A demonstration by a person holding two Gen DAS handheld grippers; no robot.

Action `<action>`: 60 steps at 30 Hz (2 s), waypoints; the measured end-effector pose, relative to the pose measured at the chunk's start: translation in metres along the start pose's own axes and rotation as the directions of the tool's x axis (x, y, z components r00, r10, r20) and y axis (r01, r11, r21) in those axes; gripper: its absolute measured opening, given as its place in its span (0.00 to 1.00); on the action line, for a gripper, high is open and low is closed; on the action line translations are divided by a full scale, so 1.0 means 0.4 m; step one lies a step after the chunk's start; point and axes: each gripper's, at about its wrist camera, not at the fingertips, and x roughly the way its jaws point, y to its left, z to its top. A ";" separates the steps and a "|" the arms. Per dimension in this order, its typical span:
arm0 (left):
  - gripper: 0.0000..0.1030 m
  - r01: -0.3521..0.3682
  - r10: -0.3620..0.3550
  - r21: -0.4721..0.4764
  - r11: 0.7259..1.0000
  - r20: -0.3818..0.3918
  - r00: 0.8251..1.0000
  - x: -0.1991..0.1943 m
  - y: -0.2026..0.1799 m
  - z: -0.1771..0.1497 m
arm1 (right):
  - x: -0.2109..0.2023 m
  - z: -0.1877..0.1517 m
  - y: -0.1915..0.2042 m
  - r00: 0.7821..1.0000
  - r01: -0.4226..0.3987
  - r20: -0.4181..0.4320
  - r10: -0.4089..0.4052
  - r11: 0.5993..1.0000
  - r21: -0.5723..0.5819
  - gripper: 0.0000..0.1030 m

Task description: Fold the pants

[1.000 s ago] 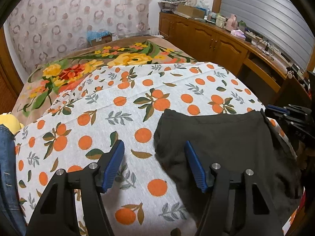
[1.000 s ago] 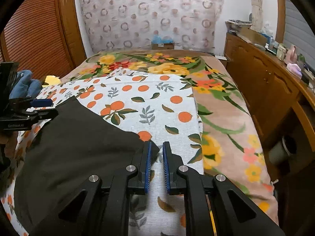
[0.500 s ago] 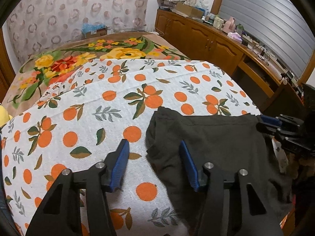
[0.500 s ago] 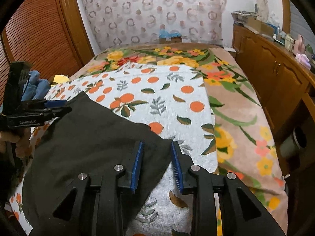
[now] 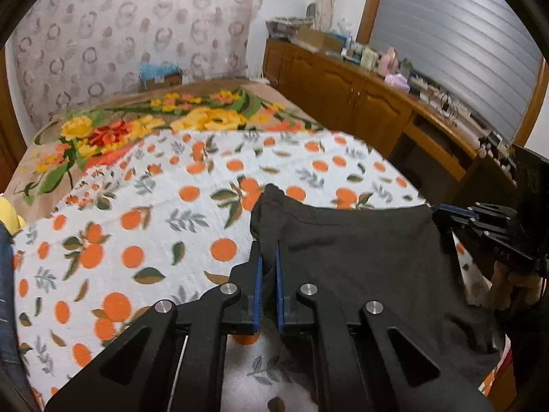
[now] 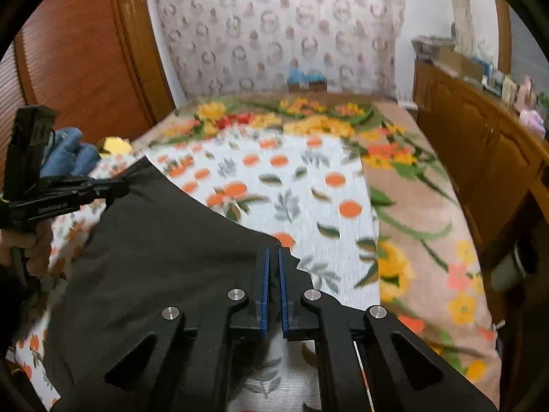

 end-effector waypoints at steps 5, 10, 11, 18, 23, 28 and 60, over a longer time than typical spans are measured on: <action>0.07 -0.020 0.020 -0.014 1.000 0.022 1.000 -0.024 0.023 0.003 | -0.029 0.022 0.026 0.998 -0.013 0.065 0.015 0.999 -0.031 0.04; 0.07 -0.045 0.044 -0.033 0.998 -0.007 0.999 0.013 0.045 0.000 | 0.029 0.039 0.045 0.999 -0.005 0.031 0.008 0.997 -0.076 0.04; 0.07 -0.052 0.052 -0.029 0.998 -0.014 0.999 0.022 0.044 -0.002 | 0.048 0.041 0.038 1.000 -0.008 0.015 0.009 0.997 -0.074 0.04; 0.14 -0.089 0.090 0.010 0.996 -0.042 0.995 0.032 0.030 -0.019 | 0.091 0.032 0.011 0.999 0.008 -0.051 -0.011 0.998 -0.054 0.08; 0.45 -0.107 0.108 0.027 0.994 -0.021 0.994 -0.017 0.018 -0.041 | 0.040 0.022 0.016 0.999 0.020 -0.028 -0.021 0.999 -0.033 0.24; 0.60 -0.107 0.107 0.045 0.993 0.010 0.994 -0.084 -0.012 -0.085 | -0.035 -0.015 0.052 1.000 0.026 -0.001 -0.026 0.999 -0.042 0.34; 0.51 0.044 -0.041 0.161 0.986 -0.024 0.999 -0.273 -0.264 -0.417 | -0.307 -0.309 0.170 1.000 0.000 -0.013 0.000 1.000 0.002 0.35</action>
